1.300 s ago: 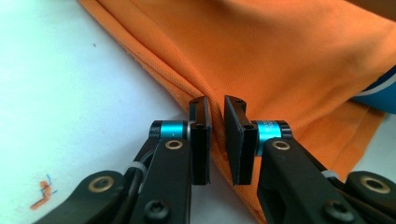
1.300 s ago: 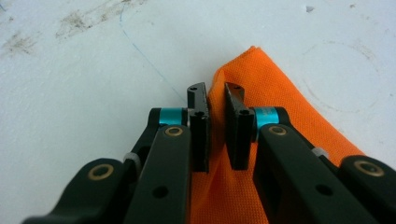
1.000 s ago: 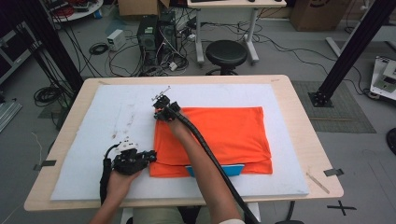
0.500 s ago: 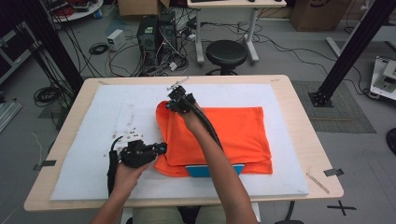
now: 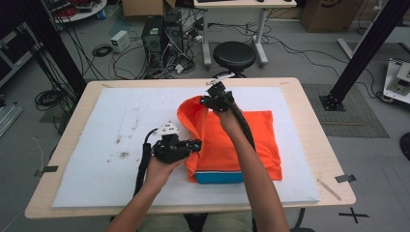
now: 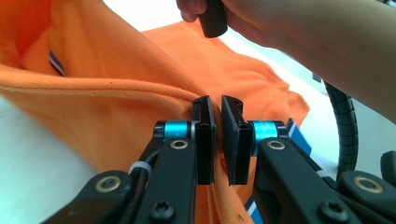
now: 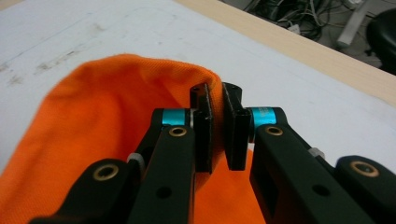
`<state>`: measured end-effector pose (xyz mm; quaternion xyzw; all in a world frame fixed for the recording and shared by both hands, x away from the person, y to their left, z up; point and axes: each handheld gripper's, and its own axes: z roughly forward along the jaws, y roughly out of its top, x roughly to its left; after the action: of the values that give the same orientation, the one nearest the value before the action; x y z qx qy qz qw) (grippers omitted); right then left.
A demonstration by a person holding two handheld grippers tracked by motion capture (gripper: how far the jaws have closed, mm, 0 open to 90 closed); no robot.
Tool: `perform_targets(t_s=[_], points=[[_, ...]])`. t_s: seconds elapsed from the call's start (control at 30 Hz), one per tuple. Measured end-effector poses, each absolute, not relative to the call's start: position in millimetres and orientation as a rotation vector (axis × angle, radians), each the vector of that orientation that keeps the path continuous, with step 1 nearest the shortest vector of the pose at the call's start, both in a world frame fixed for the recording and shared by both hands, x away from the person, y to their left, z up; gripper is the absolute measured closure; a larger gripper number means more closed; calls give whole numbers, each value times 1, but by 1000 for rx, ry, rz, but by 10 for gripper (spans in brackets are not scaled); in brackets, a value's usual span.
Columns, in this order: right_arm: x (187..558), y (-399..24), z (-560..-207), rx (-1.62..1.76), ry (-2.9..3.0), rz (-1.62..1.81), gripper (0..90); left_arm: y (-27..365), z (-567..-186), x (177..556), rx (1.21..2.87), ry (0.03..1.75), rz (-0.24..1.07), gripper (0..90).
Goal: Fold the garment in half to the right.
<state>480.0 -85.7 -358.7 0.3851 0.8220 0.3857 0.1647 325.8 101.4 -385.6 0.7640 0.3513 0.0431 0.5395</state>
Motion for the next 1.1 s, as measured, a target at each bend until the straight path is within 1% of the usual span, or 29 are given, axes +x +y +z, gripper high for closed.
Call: perform_targets(t_s=[0.37,0.53,0.83,1.1], points=[[469,-161,-348,1207,2225,1131,845,35,-369,336,1873,746,56,836],[469,-191,-350,1266,2181,1135,845,7,-366,345,1899,728,16,836],[468,-230,-361,1348,2128,1129,844,-45,-368,355,1975,697,-22,834],[468,-254,-376,1399,2102,1105,843,-76,-382,360,2028,704,-43,830]])
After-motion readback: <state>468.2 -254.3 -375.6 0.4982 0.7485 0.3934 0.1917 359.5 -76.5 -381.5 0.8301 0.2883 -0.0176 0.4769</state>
